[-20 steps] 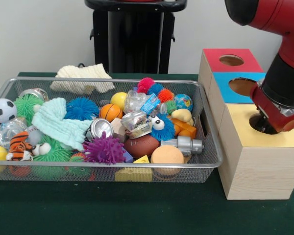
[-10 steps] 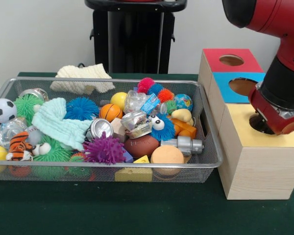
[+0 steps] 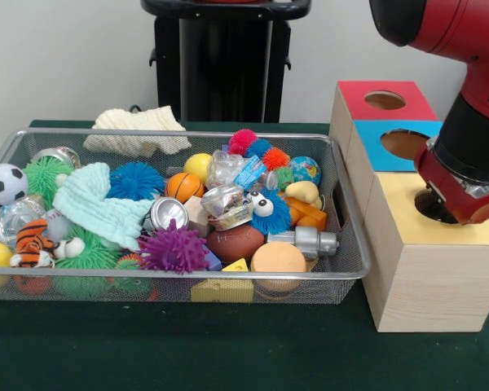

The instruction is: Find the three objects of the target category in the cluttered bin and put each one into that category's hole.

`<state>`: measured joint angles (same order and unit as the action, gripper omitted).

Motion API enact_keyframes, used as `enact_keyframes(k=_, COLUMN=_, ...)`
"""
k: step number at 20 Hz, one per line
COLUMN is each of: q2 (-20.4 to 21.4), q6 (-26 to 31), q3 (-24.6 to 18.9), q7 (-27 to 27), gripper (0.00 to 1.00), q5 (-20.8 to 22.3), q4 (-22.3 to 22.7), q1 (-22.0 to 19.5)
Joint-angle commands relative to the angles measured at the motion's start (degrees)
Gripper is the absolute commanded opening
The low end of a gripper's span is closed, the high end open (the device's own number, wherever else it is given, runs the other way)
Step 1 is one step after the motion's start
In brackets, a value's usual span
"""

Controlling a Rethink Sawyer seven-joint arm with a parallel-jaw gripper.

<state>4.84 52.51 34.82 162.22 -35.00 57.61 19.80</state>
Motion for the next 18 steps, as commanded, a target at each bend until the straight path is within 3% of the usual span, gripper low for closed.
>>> enact_keyframes(k=1, q2=1.24, q6=-0.07, q3=-5.94, q7=13.00, gripper=0.00, q5=-2.23, q4=3.18, q1=-1.21)
enact_keyframes(k=14, q2=4.43, q6=6.36, q3=-3.57, q7=14.05, gripper=0.00, q5=-1.26, q4=0.96, q1=-1.17)
enact_keyframes(k=18, q2=3.63, q6=4.23, q3=-4.23, q7=13.92, gripper=0.00, q5=-1.44, q4=1.40, q1=-1.32)
